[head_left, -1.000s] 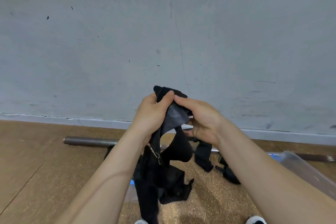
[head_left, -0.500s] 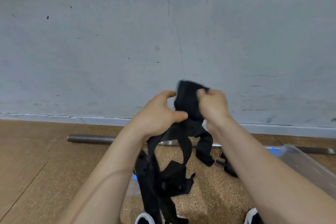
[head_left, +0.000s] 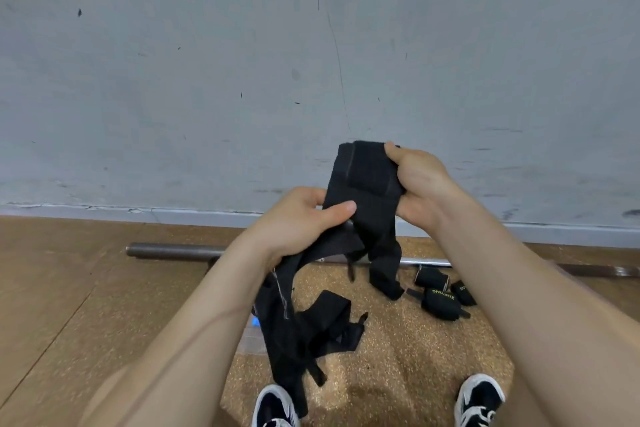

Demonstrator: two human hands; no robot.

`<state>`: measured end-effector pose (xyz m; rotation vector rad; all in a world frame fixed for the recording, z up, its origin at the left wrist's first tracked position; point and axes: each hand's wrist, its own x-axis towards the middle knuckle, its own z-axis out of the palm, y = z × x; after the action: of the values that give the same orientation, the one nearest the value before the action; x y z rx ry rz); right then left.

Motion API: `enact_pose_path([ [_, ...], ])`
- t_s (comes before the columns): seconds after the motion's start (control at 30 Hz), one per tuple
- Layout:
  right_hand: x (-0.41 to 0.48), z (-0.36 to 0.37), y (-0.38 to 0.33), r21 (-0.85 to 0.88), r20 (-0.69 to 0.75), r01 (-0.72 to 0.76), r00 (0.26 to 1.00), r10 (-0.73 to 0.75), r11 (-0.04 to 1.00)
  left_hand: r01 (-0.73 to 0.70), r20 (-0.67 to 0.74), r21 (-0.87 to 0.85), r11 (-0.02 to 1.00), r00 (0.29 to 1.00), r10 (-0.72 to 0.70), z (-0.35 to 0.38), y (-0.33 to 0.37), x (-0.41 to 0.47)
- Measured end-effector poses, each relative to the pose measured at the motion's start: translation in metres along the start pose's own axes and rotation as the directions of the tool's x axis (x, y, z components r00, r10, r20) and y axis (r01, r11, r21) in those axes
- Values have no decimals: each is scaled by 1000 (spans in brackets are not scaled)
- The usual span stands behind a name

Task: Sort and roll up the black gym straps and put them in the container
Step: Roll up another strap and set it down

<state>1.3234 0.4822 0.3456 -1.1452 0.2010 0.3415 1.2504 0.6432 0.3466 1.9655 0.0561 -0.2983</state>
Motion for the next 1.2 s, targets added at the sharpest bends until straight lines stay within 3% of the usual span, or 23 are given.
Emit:
enact_pose_path([
  [0.07, -1, 0, 0, 72, 117, -34, 993, 25, 997, -23, -95, -155, 988, 995, 9, 0, 2, 1],
  [0.1, -2, -1, 0, 10, 206, -44, 978, 41, 999, -55, -167, -240, 969, 986, 15, -1, 5, 1],
  [0.2, -8, -3, 10, -392, 494, 32, 850, 181, 920, -152, -381, -423, 893, 924, -23, -12, 8, 1],
  [0.27, -10, -5, 21, -566, 558, 92, 774, 299, 819, -185, -448, -491, 851, 892, -64, -24, 5, 3],
  [0.4, -10, -8, 46, -719, 534, 126, 729, 428, 683, -234, -492, -660, 714, 853, -175, -45, -9, 12],
  [0.5, -12, -8, 56, -742, 531, 132, 714, 456, 657, -295, -522, -731, 615, 823, -226, -57, -14, 14],
  [0.67, -15, -10, 50, -866, 467, 209, 659, 589, 454, -356, -666, -662, 660, 684, -298, -63, -31, 20],
  [0.77, -23, -8, 43, -884, 448, 201, 621, 643, 421, -411, -752, -591, 694, 592, -290, -60, -33, 21],
  [0.83, -25, -7, 41, -873, 463, 209, 635, 618, 440, -436, -794, -549, 713, 539, -282, -63, -33, 21],
  [0.9, -22, -8, 44, -873, 455, 237, 712, 535, 427, -422, -825, -503, 755, 496, -272, -67, -33, 20],
  [0.97, -17, -11, 44, -904, 421, 343, 813, 403, 254, -362, -803, -477, 801, 550, -230, -69, -33, 20],
  [1.0, -15, -13, 42, -907, 421, 389, 840, 342, 162, -314, -747, -489, 814, 633, -205, -68, -31, 18],
  [1.03, -15, -14, 39, -897, 443, 417, 842, 309, 149, -260, -654, -510, 820, 736, -174, -65, -28, 15],
  [1.07, -15, -15, 36, -881, 468, 409, 828, 309, 239, -205, -525, -536, 819, 841, -133, -61, -25, 11],
  [1.1, -15, -15, 32, -844, 487, 341, 811, 323, 414, -153, -381, -545, 824, 921, -81, -57, -21, 7],
  [1.17, -12, -13, 25, -604, 542, 89, 774, 327, 792, -83, -130, -503, 860, 991, 19, -47, -15, 0],
  [1.2, -11, -11, 23, -446, 566, -18, 769, 297, 895, -70, -41, -464, 883, 998, 58, -43, -13, -4],
])
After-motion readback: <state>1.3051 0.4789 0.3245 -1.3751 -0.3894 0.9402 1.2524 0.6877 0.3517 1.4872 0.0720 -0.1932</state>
